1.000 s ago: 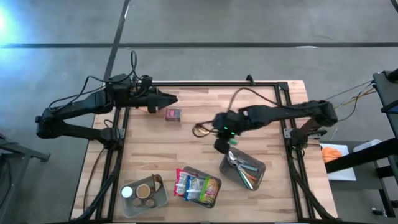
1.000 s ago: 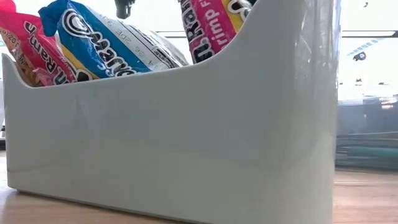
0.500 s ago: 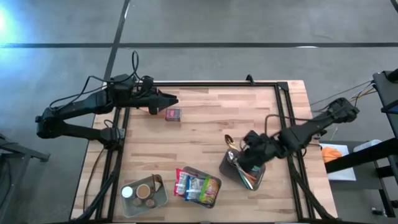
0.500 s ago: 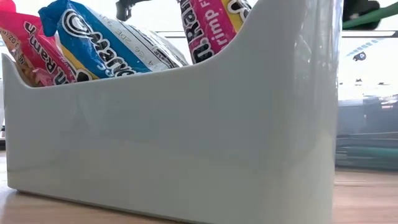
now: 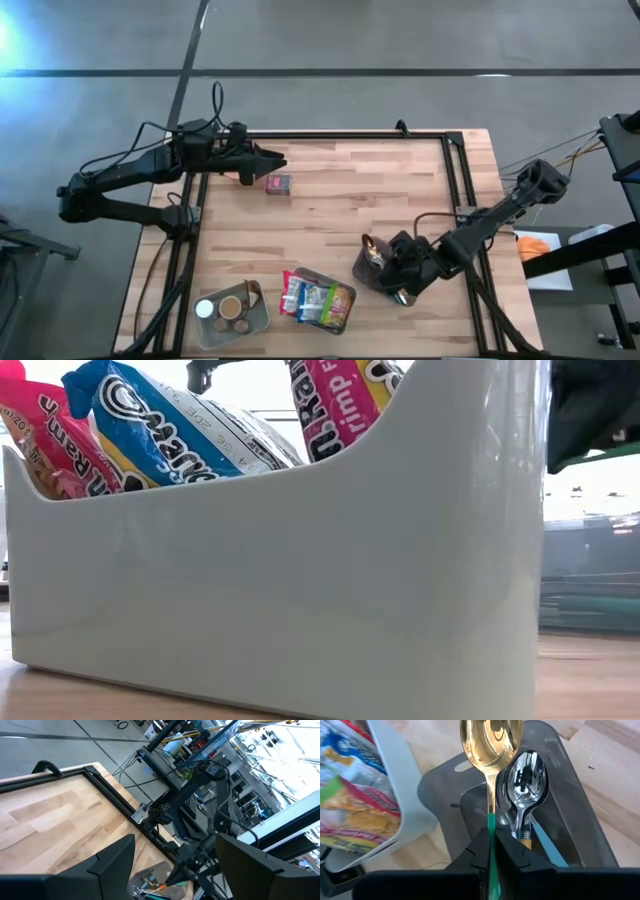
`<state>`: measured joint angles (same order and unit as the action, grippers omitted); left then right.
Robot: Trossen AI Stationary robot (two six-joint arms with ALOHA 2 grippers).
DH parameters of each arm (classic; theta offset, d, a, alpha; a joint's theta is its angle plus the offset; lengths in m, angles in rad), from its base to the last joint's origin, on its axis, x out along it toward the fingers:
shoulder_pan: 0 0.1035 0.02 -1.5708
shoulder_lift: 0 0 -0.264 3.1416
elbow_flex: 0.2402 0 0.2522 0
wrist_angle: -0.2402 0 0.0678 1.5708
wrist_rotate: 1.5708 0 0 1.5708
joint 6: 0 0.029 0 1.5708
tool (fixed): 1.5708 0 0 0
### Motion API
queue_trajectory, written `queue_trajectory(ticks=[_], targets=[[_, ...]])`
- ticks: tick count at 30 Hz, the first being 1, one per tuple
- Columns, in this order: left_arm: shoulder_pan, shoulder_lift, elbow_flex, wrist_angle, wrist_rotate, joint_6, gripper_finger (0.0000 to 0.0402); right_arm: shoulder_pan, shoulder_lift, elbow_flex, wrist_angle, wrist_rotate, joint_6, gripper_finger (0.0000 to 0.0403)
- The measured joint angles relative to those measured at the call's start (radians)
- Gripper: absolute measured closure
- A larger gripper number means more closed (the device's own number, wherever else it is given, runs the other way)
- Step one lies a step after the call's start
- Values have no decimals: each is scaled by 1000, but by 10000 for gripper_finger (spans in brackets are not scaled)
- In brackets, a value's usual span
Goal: Pick & Place Food Item
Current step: Put the green spoon into the black bin
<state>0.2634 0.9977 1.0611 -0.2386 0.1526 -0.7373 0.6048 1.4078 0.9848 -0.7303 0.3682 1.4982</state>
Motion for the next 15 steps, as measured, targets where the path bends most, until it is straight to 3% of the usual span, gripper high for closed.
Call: queue_trajectory(ticks=[15], targets=[[0, 1, -1, -47, -3, -3, 123, 61, 97, -32, 16, -1, 129, 395]])
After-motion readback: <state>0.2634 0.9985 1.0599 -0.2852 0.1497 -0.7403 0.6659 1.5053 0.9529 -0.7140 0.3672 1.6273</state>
